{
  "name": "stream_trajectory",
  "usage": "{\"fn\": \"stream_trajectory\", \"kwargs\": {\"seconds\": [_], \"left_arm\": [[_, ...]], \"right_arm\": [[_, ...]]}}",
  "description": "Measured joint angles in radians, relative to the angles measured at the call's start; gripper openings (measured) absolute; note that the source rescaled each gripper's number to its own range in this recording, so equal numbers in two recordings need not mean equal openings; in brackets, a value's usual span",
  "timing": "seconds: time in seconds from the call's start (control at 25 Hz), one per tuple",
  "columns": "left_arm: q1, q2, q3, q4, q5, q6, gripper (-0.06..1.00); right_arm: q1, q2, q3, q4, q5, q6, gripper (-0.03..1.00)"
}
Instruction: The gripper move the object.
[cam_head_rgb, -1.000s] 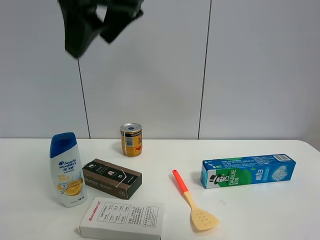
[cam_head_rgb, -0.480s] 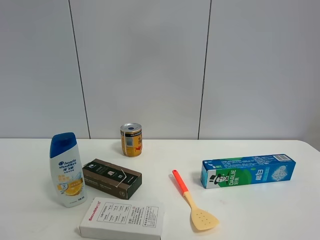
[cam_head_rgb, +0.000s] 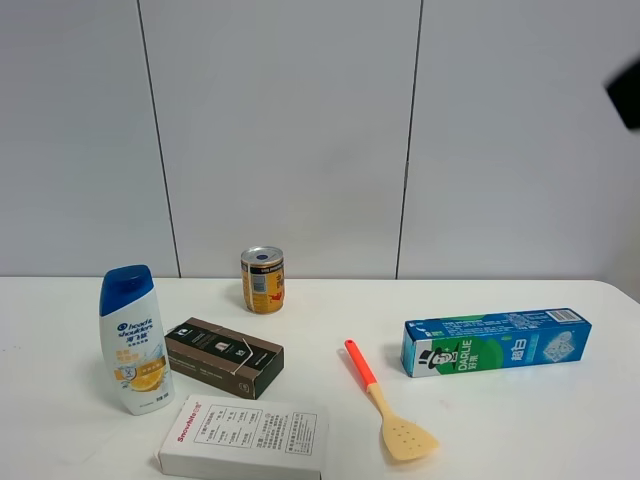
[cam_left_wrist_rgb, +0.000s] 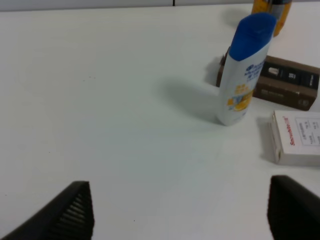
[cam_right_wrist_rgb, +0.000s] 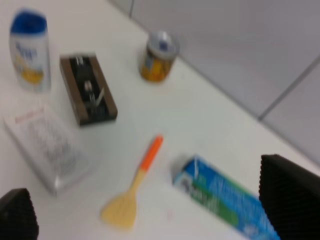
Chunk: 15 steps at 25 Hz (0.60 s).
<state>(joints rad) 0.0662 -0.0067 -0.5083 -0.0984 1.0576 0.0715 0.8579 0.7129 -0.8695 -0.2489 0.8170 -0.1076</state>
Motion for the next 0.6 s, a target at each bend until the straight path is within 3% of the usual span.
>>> {"fn": "stream_trajectory", "kwargs": {"seconds": [0.2,0.44,0.6], "left_arm": [[0.0,0.0,0.0,0.0,0.0,0.0,1.0],[0.0,0.0,0.0,0.0,0.0,0.0,1.0],[0.0,0.0,0.0,0.0,0.0,0.0,1.0]], "right_arm": [[-0.121,-0.175,0.107,0.028,0.114,0.05,0.62],[-0.408,-0.336,0.185,0.102,0.21,0.057,0.62],[-0.554,-0.446,0.208,0.15,0.297,0.075,0.62]]}}
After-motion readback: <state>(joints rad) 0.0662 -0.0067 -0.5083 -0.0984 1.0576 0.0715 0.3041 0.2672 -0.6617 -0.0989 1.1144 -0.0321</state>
